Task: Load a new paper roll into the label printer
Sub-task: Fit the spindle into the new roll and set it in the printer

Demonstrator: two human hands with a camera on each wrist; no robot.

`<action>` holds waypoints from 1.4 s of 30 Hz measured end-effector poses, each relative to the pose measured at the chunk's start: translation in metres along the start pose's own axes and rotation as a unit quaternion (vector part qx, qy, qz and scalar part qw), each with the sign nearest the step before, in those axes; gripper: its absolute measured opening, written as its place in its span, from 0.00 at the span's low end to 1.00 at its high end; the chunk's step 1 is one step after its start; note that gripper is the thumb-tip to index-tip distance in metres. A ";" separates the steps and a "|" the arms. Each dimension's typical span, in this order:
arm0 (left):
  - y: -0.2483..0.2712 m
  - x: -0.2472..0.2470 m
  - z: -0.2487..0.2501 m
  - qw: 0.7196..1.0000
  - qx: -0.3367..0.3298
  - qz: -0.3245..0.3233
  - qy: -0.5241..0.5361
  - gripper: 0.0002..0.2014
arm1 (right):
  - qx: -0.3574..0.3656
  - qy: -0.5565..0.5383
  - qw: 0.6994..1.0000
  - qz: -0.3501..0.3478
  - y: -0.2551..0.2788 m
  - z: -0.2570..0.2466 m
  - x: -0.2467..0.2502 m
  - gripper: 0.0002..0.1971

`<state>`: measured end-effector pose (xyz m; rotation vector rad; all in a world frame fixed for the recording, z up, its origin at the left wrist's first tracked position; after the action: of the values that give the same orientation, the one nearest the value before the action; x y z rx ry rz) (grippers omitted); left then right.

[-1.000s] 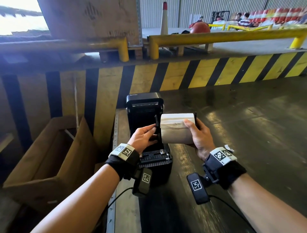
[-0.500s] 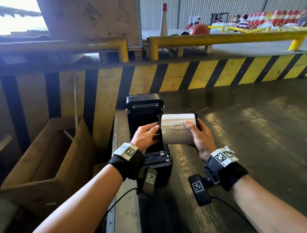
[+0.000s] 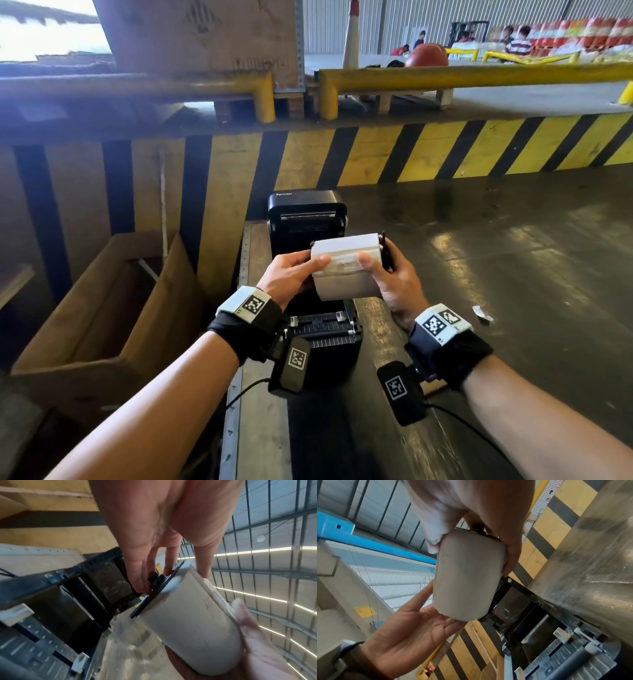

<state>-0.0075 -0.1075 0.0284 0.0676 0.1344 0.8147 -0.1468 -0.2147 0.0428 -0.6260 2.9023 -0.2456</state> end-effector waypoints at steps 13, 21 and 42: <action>-0.030 0.050 -0.004 0.999 0.016 0.039 -0.023 0.17 | -0.102 -0.009 0.994 -0.029 -0.043 0.049 -0.040 0.15; -0.056 0.062 -0.019 0.996 0.024 0.072 -0.053 0.19 | -0.101 0.021 0.992 -0.070 -0.071 0.071 -0.053 0.04; -0.095 0.075 -0.079 0.916 -0.044 0.066 -0.393 0.35 | 0.026 0.378 0.886 -0.267 -0.113 0.146 -0.065 0.12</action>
<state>0.1005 -0.1171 -0.0670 0.3162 -0.6750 0.8734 -0.0158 -0.3077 -0.0692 -1.6351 3.3097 -0.7886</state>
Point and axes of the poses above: each hand's wrist, its own y-axis away from the middle knuckle, its own x-axis out of the back of the hand, z = x × y, the point moved 9 cm from there along -y, towards the middle knuckle, and after that the axes turned 15 degrees about z, right-handed, at the moved point
